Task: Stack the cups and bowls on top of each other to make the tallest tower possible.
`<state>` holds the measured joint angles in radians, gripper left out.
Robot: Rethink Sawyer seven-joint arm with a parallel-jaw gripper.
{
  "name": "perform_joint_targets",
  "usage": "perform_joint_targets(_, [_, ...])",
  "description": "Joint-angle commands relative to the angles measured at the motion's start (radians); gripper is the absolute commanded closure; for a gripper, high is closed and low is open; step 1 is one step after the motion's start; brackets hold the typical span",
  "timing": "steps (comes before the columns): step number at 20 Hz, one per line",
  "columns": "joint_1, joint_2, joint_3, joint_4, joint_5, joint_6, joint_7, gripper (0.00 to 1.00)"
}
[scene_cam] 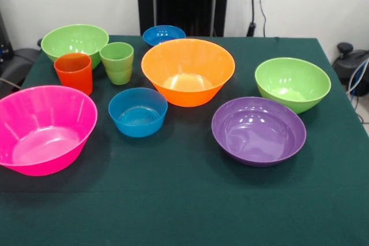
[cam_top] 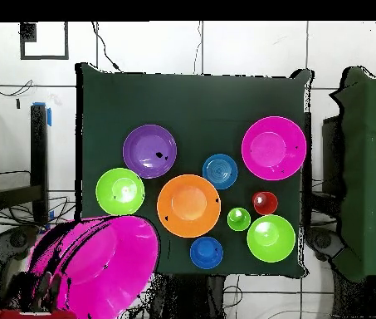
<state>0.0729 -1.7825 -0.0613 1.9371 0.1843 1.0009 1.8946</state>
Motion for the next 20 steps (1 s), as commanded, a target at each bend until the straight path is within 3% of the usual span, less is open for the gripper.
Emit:
perform_joint_targets(1, [-0.003,-0.039,-0.161,0.236,0.077,0.036,-0.327,1.00])
perform_joint_targets(20, [0.003,0.028,-0.142,0.355,0.299,-0.212,-0.560,1.00])
